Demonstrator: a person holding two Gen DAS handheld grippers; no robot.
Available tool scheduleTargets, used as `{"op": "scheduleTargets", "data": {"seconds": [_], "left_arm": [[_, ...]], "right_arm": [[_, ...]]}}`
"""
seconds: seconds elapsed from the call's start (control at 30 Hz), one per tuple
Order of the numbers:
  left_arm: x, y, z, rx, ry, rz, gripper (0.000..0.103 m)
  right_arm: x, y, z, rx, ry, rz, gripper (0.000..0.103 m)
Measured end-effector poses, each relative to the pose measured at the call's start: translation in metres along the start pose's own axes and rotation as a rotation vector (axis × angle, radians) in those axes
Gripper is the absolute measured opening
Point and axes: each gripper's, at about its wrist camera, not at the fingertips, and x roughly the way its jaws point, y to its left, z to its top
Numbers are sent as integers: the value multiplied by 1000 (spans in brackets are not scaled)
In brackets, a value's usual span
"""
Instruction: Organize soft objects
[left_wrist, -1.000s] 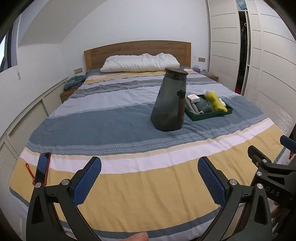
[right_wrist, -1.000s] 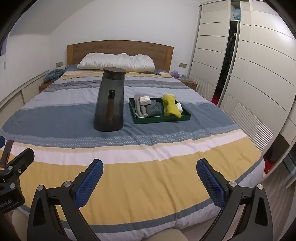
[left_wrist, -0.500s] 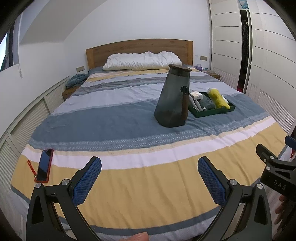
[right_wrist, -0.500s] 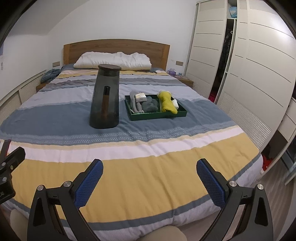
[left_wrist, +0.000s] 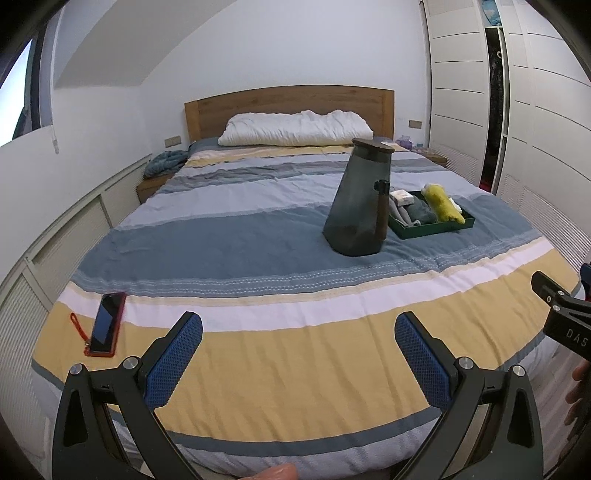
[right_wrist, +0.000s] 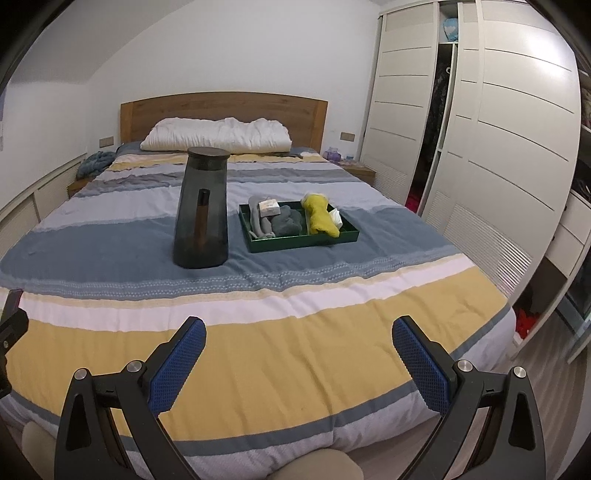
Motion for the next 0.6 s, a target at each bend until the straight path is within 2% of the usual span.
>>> {"op": "scheduleTargets", "data": {"seconds": [0.6], "left_arm": [[5,7,-8,-16,31,-12,102]], "right_arm": [[0,-5,1,10,14,19,103]]}}
